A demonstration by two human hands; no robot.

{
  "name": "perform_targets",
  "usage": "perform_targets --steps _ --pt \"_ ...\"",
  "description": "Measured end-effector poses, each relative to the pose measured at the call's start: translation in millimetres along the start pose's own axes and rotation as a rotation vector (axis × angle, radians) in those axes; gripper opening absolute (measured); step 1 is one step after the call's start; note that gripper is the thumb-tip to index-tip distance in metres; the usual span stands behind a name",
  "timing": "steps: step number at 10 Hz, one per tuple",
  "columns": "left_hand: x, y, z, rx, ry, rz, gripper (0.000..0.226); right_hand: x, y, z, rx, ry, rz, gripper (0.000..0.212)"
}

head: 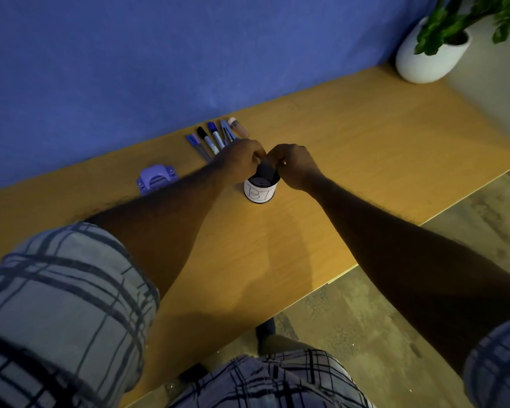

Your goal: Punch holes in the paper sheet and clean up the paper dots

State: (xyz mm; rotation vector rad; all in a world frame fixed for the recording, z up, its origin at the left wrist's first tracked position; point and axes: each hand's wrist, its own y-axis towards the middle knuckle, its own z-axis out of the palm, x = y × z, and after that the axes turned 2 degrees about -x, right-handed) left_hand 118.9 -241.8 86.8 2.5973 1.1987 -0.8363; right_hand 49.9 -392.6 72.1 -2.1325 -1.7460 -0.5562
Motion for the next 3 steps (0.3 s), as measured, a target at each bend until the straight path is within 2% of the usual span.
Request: perform_targets --steps 2,3 --pt "17 -16 -10 0.001 -0.075 -0.019 0.035 9 -1 -4 -0.007 0.005 -0.044 0.024" --pt "34 -28 -14 0.053 -0.152 -0.077 0.041 17 -6 -4 0.013 0.022 -0.076 0.023"
